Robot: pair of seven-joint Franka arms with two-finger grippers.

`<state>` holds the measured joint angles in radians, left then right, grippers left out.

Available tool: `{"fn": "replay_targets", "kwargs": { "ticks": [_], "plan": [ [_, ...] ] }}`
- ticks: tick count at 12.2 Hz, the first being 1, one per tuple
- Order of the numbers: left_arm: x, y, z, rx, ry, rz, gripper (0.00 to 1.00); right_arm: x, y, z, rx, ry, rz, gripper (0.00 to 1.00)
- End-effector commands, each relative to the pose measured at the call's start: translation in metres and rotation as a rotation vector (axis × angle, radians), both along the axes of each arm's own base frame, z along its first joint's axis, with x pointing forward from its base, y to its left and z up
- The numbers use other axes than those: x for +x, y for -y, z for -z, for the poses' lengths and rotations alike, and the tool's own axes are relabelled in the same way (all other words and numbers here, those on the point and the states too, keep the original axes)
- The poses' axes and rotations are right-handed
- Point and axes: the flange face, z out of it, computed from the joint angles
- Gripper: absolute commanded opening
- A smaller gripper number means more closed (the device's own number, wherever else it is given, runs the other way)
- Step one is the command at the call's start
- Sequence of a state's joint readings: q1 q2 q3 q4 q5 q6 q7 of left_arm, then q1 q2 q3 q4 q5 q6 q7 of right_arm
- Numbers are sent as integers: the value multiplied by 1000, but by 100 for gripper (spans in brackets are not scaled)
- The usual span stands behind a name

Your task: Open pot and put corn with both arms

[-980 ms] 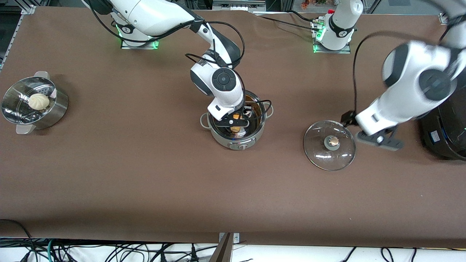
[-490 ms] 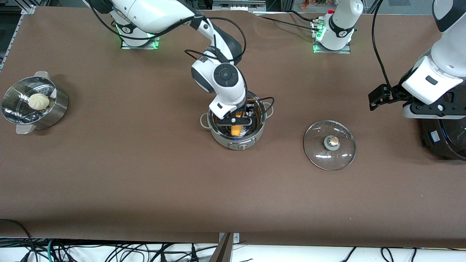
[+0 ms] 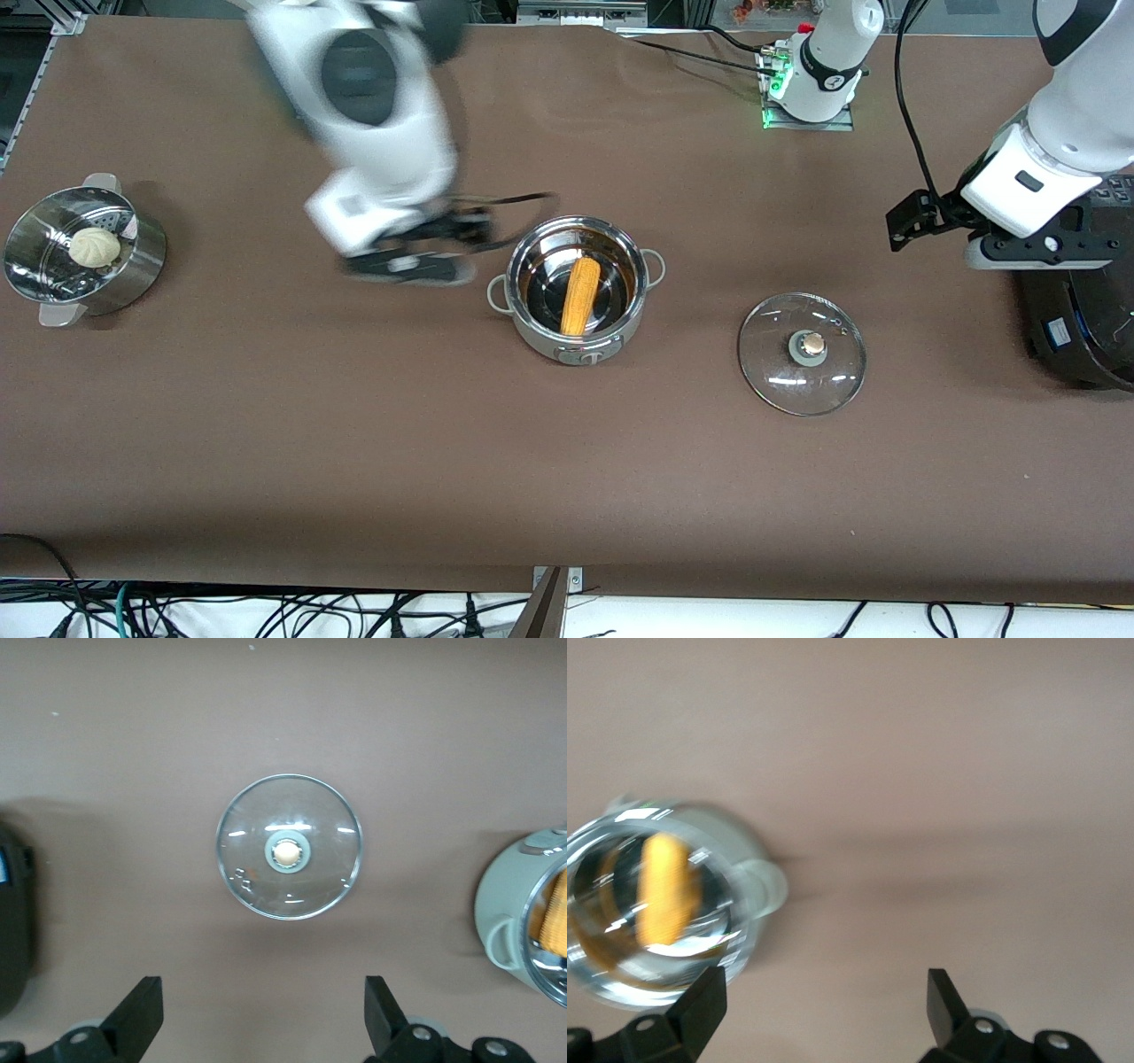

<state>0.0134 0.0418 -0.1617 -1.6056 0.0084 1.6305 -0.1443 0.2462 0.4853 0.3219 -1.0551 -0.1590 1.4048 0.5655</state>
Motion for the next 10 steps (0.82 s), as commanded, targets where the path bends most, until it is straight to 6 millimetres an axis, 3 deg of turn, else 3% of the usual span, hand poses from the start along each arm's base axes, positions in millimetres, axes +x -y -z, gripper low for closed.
{"fn": "replay_targets", "kwargs": {
  "ticks": [1, 2, 3, 4, 5, 6, 8, 9, 10],
  "plan": [
    [-9, -21, 0, -45, 19, 53, 100, 26, 70, 12, -1, -55, -21, 100],
    [-9, -19, -2, -32, 20, 59, 100, 38, 104, 15, -19, -56, 33, 100],
    [-10, -16, -2, -15, 17, 66, 100, 51, 153, 23, -28, -73, 68, 100],
    [-10, -17, -3, -9, 20, 67, 100, 61, 198, 28, -11, -90, 28, 100],
    [-9, -17, -4, -9, 22, 67, 100, 66, 228, 36, 15, -103, -50, 100],
    [-9, -17, -4, -9, 22, 69, 100, 68, 246, 41, -8, -108, -63, 100],
    [-6, -22, -6, -12, 38, 72, 100, 60, 276, 24, -42, -32, 85, 100],
    [-5, -18, -14, -5, 54, 77, 100, 41, 285, 9, -62, 13, 128, 100],
    [5, -40, -14, -6, 59, 42, 100, 22, 296, -7, -68, 22, 145, 100]
  ]
}}
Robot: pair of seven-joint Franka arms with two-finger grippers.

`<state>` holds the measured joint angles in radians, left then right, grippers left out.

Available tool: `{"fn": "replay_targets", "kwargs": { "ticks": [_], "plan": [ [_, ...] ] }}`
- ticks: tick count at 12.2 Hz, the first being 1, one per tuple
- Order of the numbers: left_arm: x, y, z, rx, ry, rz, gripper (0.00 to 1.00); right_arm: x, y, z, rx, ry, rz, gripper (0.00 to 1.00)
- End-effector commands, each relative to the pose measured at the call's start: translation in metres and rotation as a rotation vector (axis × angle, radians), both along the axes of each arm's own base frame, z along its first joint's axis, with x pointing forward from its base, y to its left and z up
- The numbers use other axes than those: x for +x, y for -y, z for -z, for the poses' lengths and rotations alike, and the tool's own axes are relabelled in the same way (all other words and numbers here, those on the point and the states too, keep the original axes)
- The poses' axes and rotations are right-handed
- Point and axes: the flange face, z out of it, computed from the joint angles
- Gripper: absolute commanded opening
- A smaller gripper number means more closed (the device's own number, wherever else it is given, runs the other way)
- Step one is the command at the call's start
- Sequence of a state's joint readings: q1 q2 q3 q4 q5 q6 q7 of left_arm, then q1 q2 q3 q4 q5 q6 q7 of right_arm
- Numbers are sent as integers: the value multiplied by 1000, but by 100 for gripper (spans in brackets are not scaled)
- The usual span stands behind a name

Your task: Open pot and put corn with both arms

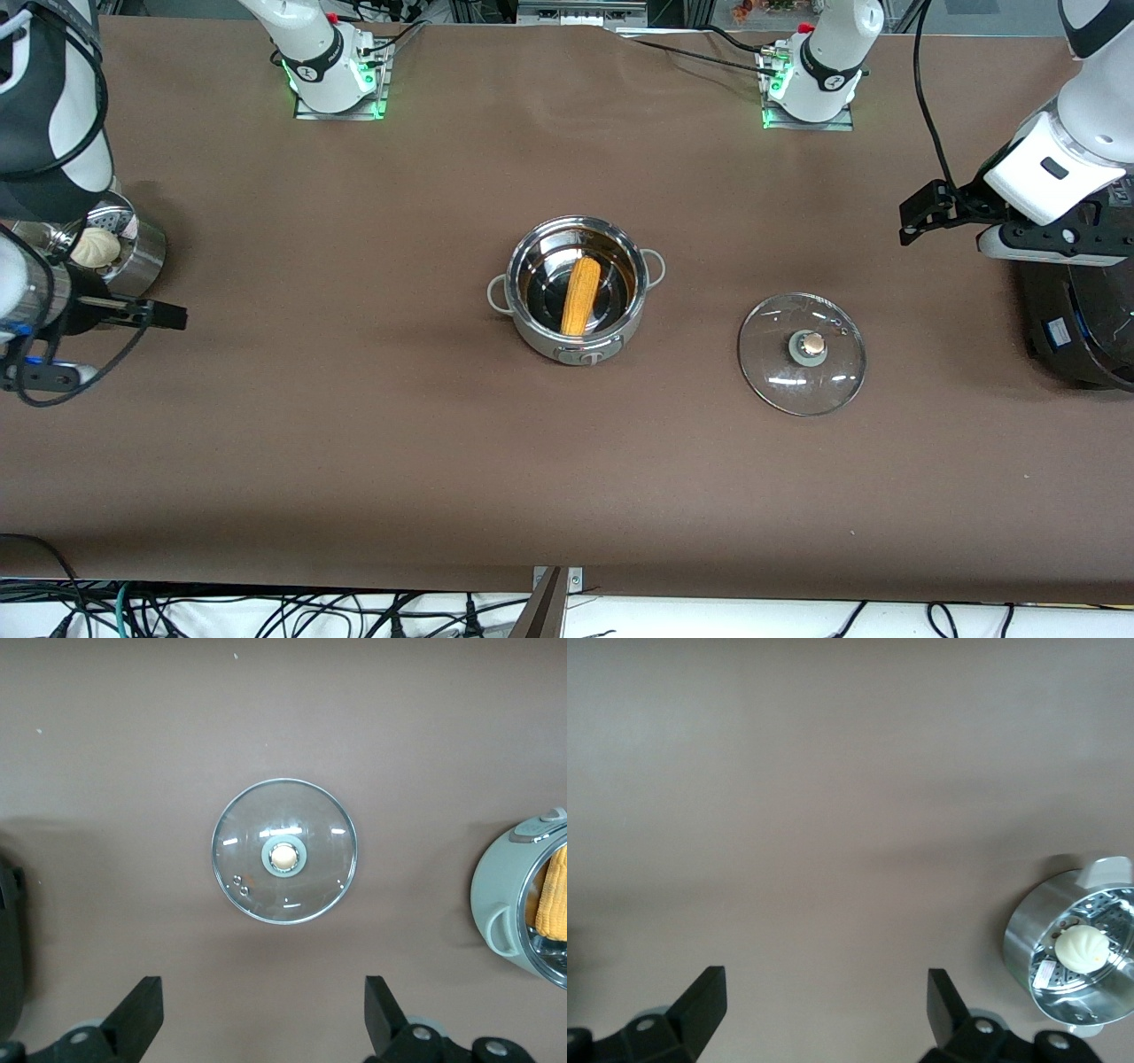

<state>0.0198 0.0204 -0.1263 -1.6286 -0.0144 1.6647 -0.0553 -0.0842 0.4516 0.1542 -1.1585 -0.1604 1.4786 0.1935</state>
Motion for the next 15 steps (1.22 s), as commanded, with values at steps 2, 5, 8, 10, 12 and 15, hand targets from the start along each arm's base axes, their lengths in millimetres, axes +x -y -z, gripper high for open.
{"fn": "replay_targets", "kwargs": {
  "ticks": [2, 5, 8, 10, 12, 15],
  "plan": [
    [10, -15, -10, 18, 28, -1, 100, -67, 28, -59, -20, 83, 93, 100],
    [7, -10, -9, 22, 16, 7, 100, -89, 70, -62, 95, 99, -74, 100],
    [5, -10, -7, 24, -10, 7, 100, -92, 73, -64, 98, 100, -94, 100],
    [4, -11, -8, 23, -9, 4, 100, -83, 72, -59, 103, 73, -95, 100],
    [5, -10, -7, 23, -11, 6, 100, -79, 71, -60, 101, 70, -97, 100],
    [5, -10, -6, 23, -12, 4, 100, -76, 76, -55, 104, 68, -89, 100]
  ]
}}
